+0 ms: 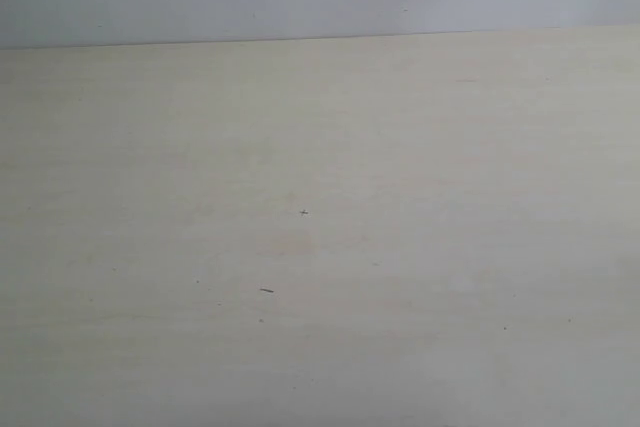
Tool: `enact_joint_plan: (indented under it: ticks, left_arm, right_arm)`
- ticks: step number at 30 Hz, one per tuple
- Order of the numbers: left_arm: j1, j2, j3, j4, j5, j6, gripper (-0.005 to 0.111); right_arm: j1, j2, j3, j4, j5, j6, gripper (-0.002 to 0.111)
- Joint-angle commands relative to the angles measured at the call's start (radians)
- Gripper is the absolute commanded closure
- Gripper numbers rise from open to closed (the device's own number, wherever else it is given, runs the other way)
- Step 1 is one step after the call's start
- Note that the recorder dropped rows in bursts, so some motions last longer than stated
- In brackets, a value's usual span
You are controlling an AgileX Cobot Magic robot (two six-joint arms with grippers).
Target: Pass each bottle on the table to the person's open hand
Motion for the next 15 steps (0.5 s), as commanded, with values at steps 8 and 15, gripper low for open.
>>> enact_joint_plan:
  ticks: [8, 15]
  left_arm:
    - [0.06, -0.003, 0.01, -0.014, -0.011, 0.057, 0.107]
    - [0.078, -0.003, 0.094, -0.014, -0.011, 0.057, 0.107]
  right_arm:
    - [-0.005, 0.007, 0.005, 0.0, -0.01, -0.002, 0.108]
    - [-0.005, 0.007, 0.005, 0.0, -0.01, -0.002, 0.108]
